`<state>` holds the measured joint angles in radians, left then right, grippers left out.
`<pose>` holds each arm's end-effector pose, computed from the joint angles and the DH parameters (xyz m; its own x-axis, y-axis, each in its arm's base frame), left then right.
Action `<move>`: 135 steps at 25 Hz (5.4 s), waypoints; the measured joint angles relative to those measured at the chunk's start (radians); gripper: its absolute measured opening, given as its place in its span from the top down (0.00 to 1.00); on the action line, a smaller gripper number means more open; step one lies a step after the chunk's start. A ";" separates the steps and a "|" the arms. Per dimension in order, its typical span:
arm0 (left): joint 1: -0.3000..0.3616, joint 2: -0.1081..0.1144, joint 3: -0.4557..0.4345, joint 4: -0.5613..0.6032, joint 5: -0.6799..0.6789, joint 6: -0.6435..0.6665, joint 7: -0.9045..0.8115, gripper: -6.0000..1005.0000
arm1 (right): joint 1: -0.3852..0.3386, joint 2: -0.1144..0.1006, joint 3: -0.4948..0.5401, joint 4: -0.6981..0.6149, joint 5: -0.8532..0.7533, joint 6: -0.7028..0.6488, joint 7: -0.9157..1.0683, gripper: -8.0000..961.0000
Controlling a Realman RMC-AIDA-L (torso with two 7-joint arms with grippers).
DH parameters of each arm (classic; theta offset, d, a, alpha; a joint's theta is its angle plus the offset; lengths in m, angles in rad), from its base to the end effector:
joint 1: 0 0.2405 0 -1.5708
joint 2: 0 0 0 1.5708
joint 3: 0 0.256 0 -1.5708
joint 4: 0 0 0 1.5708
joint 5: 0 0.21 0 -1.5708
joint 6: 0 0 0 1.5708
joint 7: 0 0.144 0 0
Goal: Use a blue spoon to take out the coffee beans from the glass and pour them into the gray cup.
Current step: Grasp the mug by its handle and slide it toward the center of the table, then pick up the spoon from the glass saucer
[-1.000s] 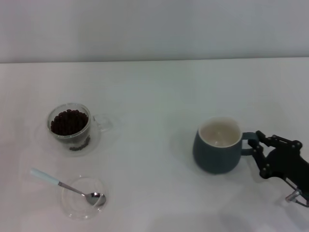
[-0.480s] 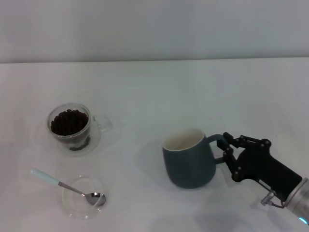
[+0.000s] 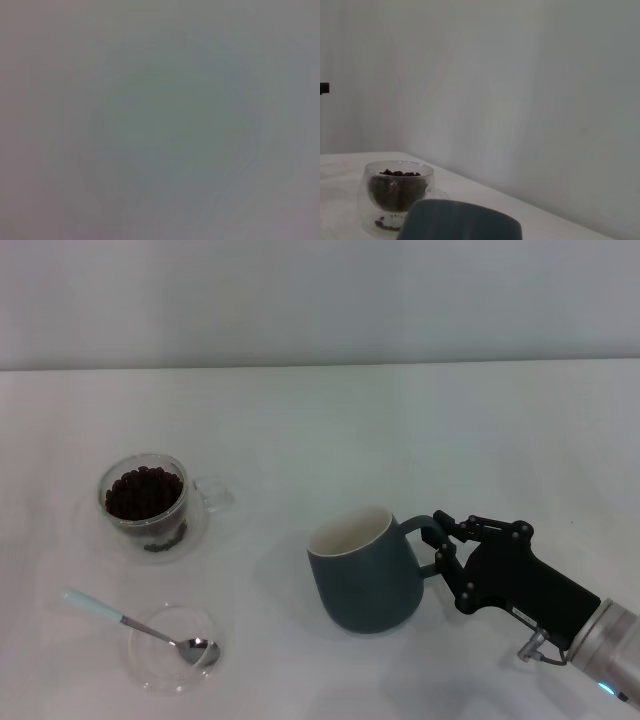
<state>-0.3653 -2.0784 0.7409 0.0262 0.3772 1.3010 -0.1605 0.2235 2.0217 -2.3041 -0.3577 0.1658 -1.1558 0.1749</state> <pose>-0.3925 0.2884 0.0542 0.7272 -0.1177 0.6762 0.6816 0.2398 -0.6913 0.3119 0.2501 -0.0760 0.8236 0.0058 -0.5671 -0.4352 -0.6347 -0.6385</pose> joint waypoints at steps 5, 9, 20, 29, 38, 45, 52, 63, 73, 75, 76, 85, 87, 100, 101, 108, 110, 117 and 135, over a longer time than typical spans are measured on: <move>0.001 0.000 0.000 0.001 0.000 0.000 -0.002 0.30 | 0.011 0.000 -0.013 0.006 0.000 0.015 -0.001 0.85; 0.002 0.000 -0.002 0.002 0.000 0.000 -0.003 0.30 | 0.012 -0.001 -0.023 0.008 0.000 0.017 -0.009 0.85; -0.002 0.000 0.001 0.006 0.000 0.000 0.001 0.30 | 0.005 -0.004 -0.036 0.019 -0.001 0.011 -0.062 0.85; -0.004 0.000 0.003 0.006 0.004 0.000 0.001 0.30 | 0.000 -0.008 -0.031 0.043 -0.003 0.009 -0.114 0.83; -0.002 -0.002 -0.001 0.005 0.000 0.000 0.001 0.30 | -0.013 -0.008 -0.030 0.058 -0.003 -0.001 -0.143 0.55; 0.002 -0.002 0.000 0.001 0.001 0.000 -0.003 0.30 | -0.045 -0.011 -0.012 0.141 0.010 -0.143 -0.154 0.40; 0.035 -0.005 0.006 -0.024 0.062 0.087 -0.143 0.30 | -0.087 -0.011 0.119 0.247 0.012 -0.350 -0.155 0.35; 0.143 -0.002 0.014 -0.042 0.350 0.229 -0.780 0.30 | -0.050 -0.016 0.423 0.261 0.012 -0.470 -0.179 0.36; 0.211 0.000 0.149 -0.076 0.375 0.223 -1.166 0.30 | 0.001 -0.018 0.529 0.240 0.012 -0.475 -0.223 0.36; 0.212 0.002 0.183 -0.077 0.375 0.219 -1.200 0.30 | 0.011 -0.018 0.535 0.240 0.012 -0.475 -0.223 0.36; 0.212 0.002 0.200 -0.077 0.375 0.214 -1.217 0.30 | 0.016 -0.018 0.537 0.240 0.012 -0.475 -0.223 0.36; 0.160 0.017 0.370 -0.061 0.377 0.123 -1.377 0.30 | 0.026 -0.017 0.541 0.232 0.011 -0.476 -0.220 0.36; 0.147 0.024 0.416 -0.047 0.377 0.110 -1.408 0.30 | 0.025 -0.016 0.541 0.228 0.011 -0.476 -0.217 0.36; 0.088 0.036 0.553 -0.031 0.409 0.057 -1.515 0.30 | 0.022 -0.015 0.542 0.229 0.010 -0.481 -0.216 0.36; 0.088 0.035 0.553 -0.027 0.416 0.057 -1.515 0.30 | 0.023 -0.015 0.542 0.229 0.010 -0.480 -0.217 0.36; 0.092 0.030 0.551 -0.019 0.424 0.057 -1.508 0.30 | 0.020 -0.015 0.542 0.231 0.013 -0.479 -0.220 0.36; 0.094 0.029 0.549 -0.019 0.423 0.057 -1.506 0.30 | 0.020 -0.015 0.543 0.232 0.014 -0.479 -0.220 0.36; 0.095 0.029 0.546 -0.017 0.420 0.057 -1.505 0.31 | 0.021 -0.015 0.543 0.233 0.015 -0.479 -0.220 0.36; 0.098 0.036 0.543 -0.017 0.413 0.035 -1.510 0.74 | 0.024 -0.013 0.543 0.227 0.015 -0.483 -0.222 0.36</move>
<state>-0.2668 -2.0429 1.2841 0.0093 0.7906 1.3361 -1.6702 0.2470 2.0084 -1.7607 -0.1304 0.1810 -1.6388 -0.0476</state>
